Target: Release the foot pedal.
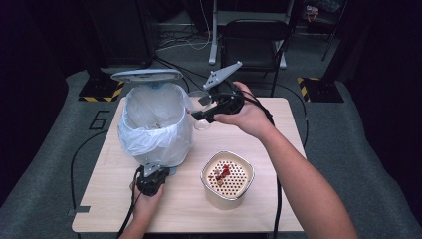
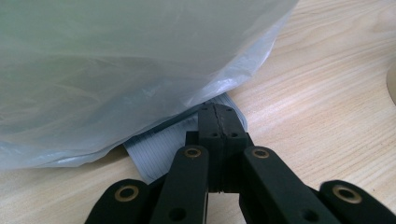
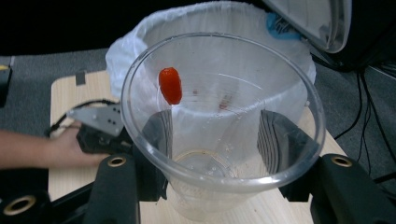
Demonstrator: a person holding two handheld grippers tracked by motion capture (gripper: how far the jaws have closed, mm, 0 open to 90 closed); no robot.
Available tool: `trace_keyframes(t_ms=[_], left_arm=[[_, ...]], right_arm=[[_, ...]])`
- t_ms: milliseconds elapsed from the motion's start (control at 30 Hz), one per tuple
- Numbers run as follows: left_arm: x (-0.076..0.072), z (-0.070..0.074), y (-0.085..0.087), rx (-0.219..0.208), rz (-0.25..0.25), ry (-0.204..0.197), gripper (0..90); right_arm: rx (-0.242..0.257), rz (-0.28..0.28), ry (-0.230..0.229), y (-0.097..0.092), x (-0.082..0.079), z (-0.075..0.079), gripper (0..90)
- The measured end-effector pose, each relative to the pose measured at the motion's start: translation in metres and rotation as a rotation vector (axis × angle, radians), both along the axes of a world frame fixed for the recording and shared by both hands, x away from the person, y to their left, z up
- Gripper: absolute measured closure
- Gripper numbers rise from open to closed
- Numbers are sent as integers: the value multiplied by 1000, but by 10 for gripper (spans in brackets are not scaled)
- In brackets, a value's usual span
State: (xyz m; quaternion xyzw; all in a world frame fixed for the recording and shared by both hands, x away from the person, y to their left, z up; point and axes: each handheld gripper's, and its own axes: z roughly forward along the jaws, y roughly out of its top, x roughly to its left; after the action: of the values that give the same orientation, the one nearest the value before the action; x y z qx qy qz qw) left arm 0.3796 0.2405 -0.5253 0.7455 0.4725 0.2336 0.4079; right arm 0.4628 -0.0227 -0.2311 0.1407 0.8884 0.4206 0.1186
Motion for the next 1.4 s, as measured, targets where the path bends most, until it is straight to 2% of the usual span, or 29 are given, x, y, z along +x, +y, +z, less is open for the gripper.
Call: trace_keyframes(t_ms=[133, 167, 267, 433, 633, 767, 833, 867, 933, 967, 1067, 1133, 1167, 1233, 1267, 1333, 1400], left_arm=[[0, 0, 0, -1, 0, 0, 900], [0, 0, 0, -2, 0, 0, 900], [0, 0, 0, -5, -1, 0, 900], [0, 0, 0, -6, -1, 4, 900], [0, 0, 0, -9, -1, 1, 900], [0, 0, 0, -9, 0, 1, 900], [0, 0, 0, -10, 0, 2, 900], [0, 0, 1, -9, -2, 7, 900], [0, 0, 1, -10, -2, 7, 900], [0, 0, 1, -9, -2, 8, 900], [1, -1, 1, -21, 4, -3, 900], [1, 0, 2, -19, -9, 15, 900], [1, -1, 2, -36, -4, 3, 898], [1, -1, 4, -67, -12, 5, 856], [1, -1, 4, -78, -23, 7, 829], [-1, 0, 3, -75, -40, -6, 746], [-4, 5, -1, -40, -34, -14, 679]], right_arm=[[10, -25, 2, 13, 2, 10, 453], [13, -23, -10, 18, 3, 12, 452], [27, -22, 13, 30, 3, 13, 443], [21, -33, 11, 58, 9, 3, 417], [54, -87, 36, 88, 18, -12, 405], [78, -148, 24, 104, 24, -25, 393], [92, -179, 39, 110, 25, -32, 357], [103, -206, 39, 114, 26, -36, 307], [121, -252, 55, 120, 26, -43, 138], [129, -271, 70, 123, 26, -48, 130], [168, -311, 77, 120, 22, -55, 104], [179, -336, 69, 112, 19, -56, 103], [199, -337, 64, 106, 17, -56, 103], [233, -338, 82, 92, 10, -54, 104], [239, -334, 72, 83, 7, -53, 105], [240, -351, 73, 65, -1, -52, 122], [224, -362, 62, 46, -6, -55, 139]])
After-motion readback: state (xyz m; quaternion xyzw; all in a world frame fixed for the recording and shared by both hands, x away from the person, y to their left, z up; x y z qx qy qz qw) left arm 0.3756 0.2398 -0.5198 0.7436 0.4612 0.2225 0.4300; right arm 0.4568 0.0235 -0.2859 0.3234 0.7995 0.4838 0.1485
